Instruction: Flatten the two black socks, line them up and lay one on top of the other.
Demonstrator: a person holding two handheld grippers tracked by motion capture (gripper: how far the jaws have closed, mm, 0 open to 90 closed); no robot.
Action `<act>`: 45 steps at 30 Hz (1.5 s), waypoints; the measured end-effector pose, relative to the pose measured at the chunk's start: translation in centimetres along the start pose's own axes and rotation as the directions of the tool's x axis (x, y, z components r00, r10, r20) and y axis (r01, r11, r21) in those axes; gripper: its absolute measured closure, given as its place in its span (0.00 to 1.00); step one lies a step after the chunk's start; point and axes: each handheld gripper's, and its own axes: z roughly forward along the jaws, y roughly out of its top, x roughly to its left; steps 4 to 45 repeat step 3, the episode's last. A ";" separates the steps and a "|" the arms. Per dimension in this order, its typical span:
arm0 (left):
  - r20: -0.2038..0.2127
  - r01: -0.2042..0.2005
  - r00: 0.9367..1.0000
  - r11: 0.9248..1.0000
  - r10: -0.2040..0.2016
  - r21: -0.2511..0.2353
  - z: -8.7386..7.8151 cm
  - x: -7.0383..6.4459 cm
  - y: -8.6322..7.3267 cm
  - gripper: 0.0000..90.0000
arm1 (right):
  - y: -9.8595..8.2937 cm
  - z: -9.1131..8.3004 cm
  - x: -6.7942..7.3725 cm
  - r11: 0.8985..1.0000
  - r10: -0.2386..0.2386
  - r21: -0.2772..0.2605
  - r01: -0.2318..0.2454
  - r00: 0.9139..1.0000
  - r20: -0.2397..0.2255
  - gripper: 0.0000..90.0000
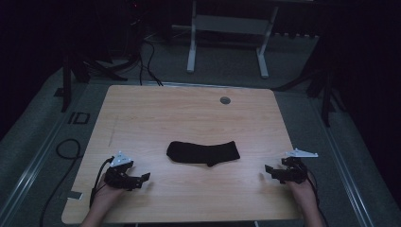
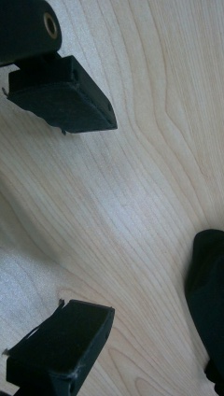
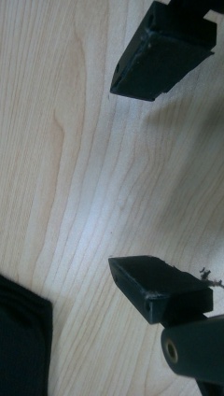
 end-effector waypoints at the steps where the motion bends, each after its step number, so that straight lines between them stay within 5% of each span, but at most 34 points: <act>1: -0.004 -0.002 1.000 1.000 0.002 -0.003 0.0 0.0 0.0 0.11 | 0.0 0.0 0.0 1.000 0.004 -0.002 -0.004 1.000 0.001 0.16; 45: -0.007 0.004 1.000 1.000 -0.004 -0.013 -0.1 0.0 0.0 0.11 | 0.0 0.0 0.0 1.000 0.006 -0.004 -0.006 1.000 0.001 0.16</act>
